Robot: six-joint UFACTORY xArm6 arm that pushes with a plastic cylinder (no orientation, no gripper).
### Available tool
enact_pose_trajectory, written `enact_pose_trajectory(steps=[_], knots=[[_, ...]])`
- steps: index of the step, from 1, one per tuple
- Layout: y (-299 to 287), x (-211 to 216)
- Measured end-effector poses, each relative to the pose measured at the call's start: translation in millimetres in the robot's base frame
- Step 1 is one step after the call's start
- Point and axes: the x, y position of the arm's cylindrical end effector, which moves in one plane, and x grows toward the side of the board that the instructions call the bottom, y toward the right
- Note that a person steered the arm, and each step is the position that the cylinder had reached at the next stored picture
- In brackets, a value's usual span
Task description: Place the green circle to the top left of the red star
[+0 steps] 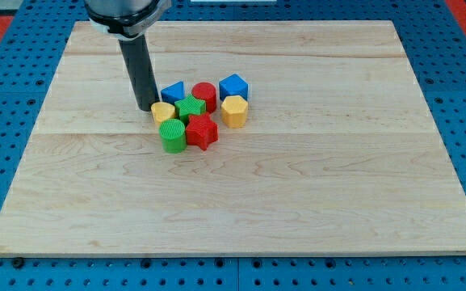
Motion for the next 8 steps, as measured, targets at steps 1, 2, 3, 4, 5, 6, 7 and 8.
enact_pose_trajectory(steps=[1,2,3,4,5,6,7,8], knots=[[-52,0],[-38,26],[19,28],[66,28],[73,27],[47,27],[17,31],[10,74]])
